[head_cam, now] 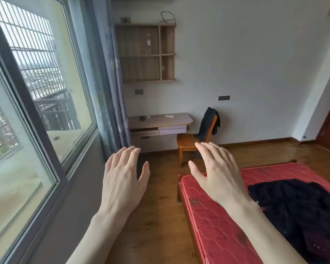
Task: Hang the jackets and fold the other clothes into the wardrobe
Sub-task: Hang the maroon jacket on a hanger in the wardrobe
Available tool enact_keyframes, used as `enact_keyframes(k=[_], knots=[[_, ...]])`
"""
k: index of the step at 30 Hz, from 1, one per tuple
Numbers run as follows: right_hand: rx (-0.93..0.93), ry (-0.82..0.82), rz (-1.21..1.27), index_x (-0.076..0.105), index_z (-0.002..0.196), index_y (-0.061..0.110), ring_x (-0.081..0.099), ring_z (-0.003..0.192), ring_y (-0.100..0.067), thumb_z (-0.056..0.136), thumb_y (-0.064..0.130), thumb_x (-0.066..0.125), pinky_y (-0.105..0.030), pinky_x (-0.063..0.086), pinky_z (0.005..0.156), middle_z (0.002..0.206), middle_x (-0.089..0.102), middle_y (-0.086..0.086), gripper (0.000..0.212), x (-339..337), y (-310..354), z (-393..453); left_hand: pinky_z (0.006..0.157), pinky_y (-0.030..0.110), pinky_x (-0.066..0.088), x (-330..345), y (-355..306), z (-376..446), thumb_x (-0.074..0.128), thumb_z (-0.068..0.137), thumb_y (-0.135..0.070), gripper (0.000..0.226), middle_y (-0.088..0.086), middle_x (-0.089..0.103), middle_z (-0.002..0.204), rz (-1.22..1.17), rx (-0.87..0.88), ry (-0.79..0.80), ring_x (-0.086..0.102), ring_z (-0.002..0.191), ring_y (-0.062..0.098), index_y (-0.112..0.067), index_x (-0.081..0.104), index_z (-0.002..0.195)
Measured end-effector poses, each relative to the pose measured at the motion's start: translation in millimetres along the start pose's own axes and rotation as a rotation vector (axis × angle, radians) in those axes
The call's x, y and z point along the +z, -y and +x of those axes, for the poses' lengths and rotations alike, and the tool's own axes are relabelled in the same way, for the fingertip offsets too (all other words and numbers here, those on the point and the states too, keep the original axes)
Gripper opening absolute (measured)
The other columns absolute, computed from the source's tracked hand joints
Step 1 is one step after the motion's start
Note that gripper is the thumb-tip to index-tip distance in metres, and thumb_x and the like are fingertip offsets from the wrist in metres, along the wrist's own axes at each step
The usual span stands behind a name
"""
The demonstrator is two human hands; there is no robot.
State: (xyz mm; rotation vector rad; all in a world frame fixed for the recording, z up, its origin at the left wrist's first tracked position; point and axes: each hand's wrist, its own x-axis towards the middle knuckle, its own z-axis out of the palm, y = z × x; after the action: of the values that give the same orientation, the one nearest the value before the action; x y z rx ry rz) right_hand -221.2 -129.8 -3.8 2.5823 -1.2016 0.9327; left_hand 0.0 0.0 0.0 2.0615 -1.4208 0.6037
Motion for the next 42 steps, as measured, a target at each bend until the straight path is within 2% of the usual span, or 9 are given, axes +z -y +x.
enact_keyframes(k=[6,12,18,25,33,39,42], knots=[[0.016,-0.010,0.046,0.051,0.152,0.016,0.049,0.142,-0.021,0.105,0.052,0.047,-0.040,0.037,0.120,0.151,0.057,-0.002,0.060,52,-28,67,0.116,0.046,0.040,59,7,66,0.059,0.100,-0.040,0.046,0.006,0.063,0.142,0.002,0.002,-0.006,0.055,0.135,0.029,-0.015,0.062,0.137],[0.005,-0.035,0.071,0.051,0.153,0.018,0.051,0.141,-0.022,0.104,0.061,0.033,-0.041,0.041,0.119,0.151,0.057,-0.002,0.067,92,-68,148,0.117,0.045,0.039,119,9,146,0.057,0.100,-0.043,0.047,0.004,0.063,0.143,0.010,0.009,-0.043,0.053,0.138,0.027,-0.017,0.062,0.138],[-0.007,-0.030,0.097,0.054,0.150,0.017,0.054,0.138,-0.021,0.105,0.059,0.042,-0.043,0.044,0.116,0.148,0.059,-0.002,0.063,127,-95,220,0.115,0.043,0.041,167,15,204,0.050,0.104,-0.042,0.043,0.001,0.063,0.142,0.003,-0.007,-0.047,0.053,0.137,0.023,-0.018,0.062,0.138],[-0.012,-0.003,0.092,0.052,0.152,0.018,0.052,0.141,-0.020,0.103,0.063,0.035,-0.041,0.043,0.117,0.151,0.057,-0.001,0.068,180,-117,285,0.114,0.046,0.044,220,34,268,0.063,0.098,-0.039,0.045,0.003,0.064,0.141,-0.013,-0.018,-0.038,0.055,0.136,0.025,-0.016,0.063,0.137],[0.005,-0.026,0.064,0.053,0.151,0.018,0.054,0.138,-0.021,0.105,0.061,0.037,-0.040,0.045,0.116,0.149,0.059,-0.001,0.065,261,-127,382,0.113,0.048,0.046,300,80,363,0.060,0.101,-0.036,0.041,0.005,0.065,0.140,-0.051,0.010,-0.053,0.056,0.135,0.027,-0.014,0.064,0.136],[0.032,-0.019,0.035,0.051,0.153,0.019,0.054,0.140,-0.021,0.103,0.065,0.033,-0.039,0.043,0.116,0.152,0.057,-0.002,0.070,326,-123,474,0.114,0.047,0.045,352,127,454,0.052,0.098,-0.042,0.049,0.003,0.065,0.140,-0.078,0.040,-0.037,0.055,0.137,0.026,-0.013,0.064,0.135],[0.053,-0.027,0.032,0.051,0.153,0.018,0.056,0.139,-0.023,0.102,0.064,0.039,-0.039,0.045,0.114,0.152,0.058,-0.003,0.069,358,-122,518,0.115,0.050,0.045,383,151,501,0.055,0.102,-0.039,0.044,0.005,0.065,0.141,-0.087,0.067,-0.037,0.056,0.137,0.028,-0.014,0.064,0.136]])
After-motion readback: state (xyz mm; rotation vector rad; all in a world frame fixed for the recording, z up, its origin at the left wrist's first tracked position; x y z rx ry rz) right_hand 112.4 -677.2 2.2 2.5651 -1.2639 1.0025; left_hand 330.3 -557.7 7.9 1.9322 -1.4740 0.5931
